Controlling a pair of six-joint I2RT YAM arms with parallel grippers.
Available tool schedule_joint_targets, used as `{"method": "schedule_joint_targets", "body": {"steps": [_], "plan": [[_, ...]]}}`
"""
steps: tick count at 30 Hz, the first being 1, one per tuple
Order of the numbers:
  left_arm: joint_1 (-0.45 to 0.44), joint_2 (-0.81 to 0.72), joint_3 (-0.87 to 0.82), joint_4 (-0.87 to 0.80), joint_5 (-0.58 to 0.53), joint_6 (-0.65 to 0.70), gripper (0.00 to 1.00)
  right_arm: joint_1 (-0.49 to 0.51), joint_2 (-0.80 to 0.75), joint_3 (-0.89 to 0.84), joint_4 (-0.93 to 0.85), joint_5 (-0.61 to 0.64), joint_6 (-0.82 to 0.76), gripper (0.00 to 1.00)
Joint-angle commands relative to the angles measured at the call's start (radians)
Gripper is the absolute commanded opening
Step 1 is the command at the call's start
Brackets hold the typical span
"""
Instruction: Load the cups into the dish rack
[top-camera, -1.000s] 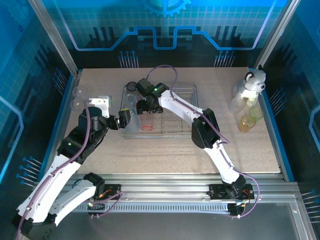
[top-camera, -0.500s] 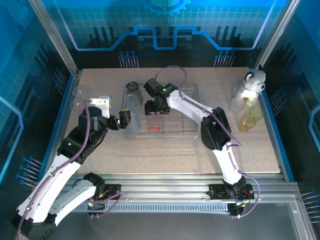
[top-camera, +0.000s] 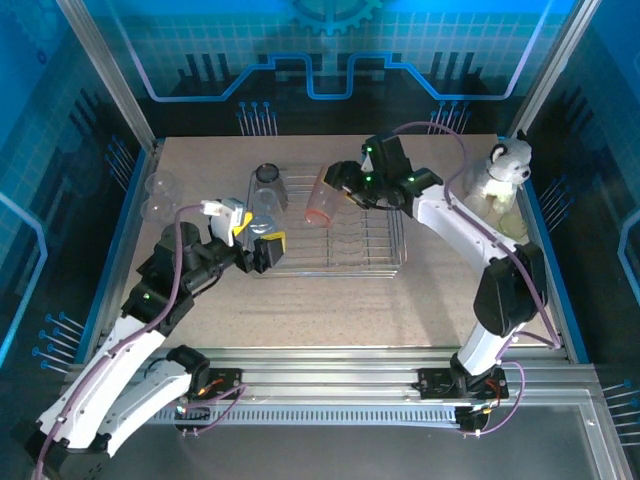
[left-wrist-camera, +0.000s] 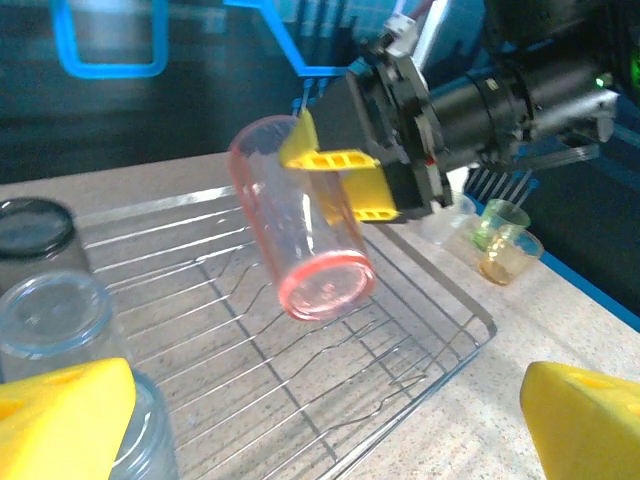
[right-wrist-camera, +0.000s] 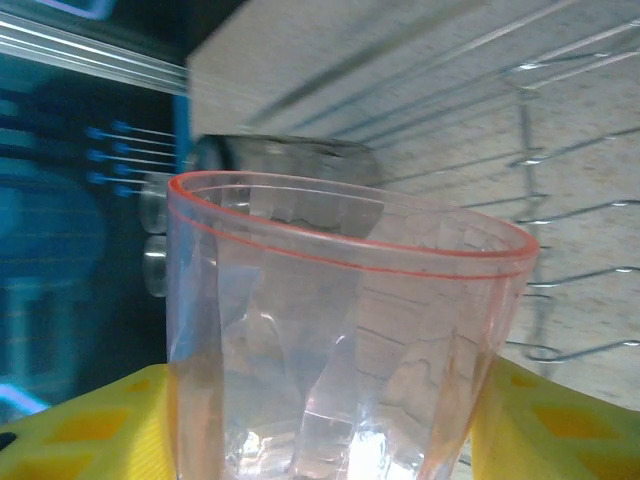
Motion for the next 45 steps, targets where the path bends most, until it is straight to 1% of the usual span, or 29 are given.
{"method": "schedule_joint_targets", "body": {"steps": [1,3,4,7,9,14,19,24,28,30,34,37,42,45], "plan": [[-0.037,-0.001,-0.028,0.142,0.041,0.089,0.99,0.008,-0.079,-0.046,0.214,-0.072,0.132,0.29],[-0.068,0.026,-0.021,0.157,0.03,0.121,0.99,0.012,-0.113,-0.076,0.27,-0.064,0.171,0.29],[-0.086,0.041,-0.015,0.158,0.003,0.133,0.99,0.015,-0.125,-0.082,0.287,-0.061,0.179,0.28],[-0.132,0.094,0.002,0.177,-0.132,0.142,0.99,0.026,-0.153,-0.083,0.313,-0.067,0.182,0.28],[-0.14,0.125,0.006,0.198,-0.171,0.137,0.99,0.035,-0.169,-0.08,0.313,-0.066,0.18,0.28],[-0.149,0.197,0.037,0.233,-0.265,0.076,0.99,0.05,-0.204,-0.077,0.283,-0.056,0.16,0.28],[-0.151,0.238,0.056,0.285,-0.268,0.013,0.99,0.049,-0.219,-0.109,0.288,-0.045,0.16,0.27],[-0.179,0.277,0.081,0.304,-0.265,0.001,0.99,0.058,-0.21,-0.117,0.312,-0.044,0.173,0.27],[-0.19,0.299,0.085,0.346,-0.226,-0.021,0.99,0.065,-0.193,-0.112,0.325,-0.043,0.176,0.27],[-0.197,0.308,0.087,0.358,-0.229,-0.042,0.99,0.066,-0.186,-0.113,0.336,-0.049,0.182,0.27],[-0.199,0.33,0.091,0.363,-0.292,-0.105,0.99,0.07,-0.187,-0.114,0.351,-0.047,0.191,0.27],[-0.205,0.342,0.076,0.411,-0.332,-0.146,0.98,0.071,-0.187,-0.11,0.357,-0.049,0.195,0.27],[-0.224,0.35,0.041,0.527,-0.392,-0.178,0.92,0.075,-0.185,-0.114,0.363,-0.051,0.2,0.27],[-0.229,0.36,0.053,0.524,-0.417,-0.207,0.87,0.076,-0.181,-0.116,0.37,-0.056,0.206,0.27]]}}
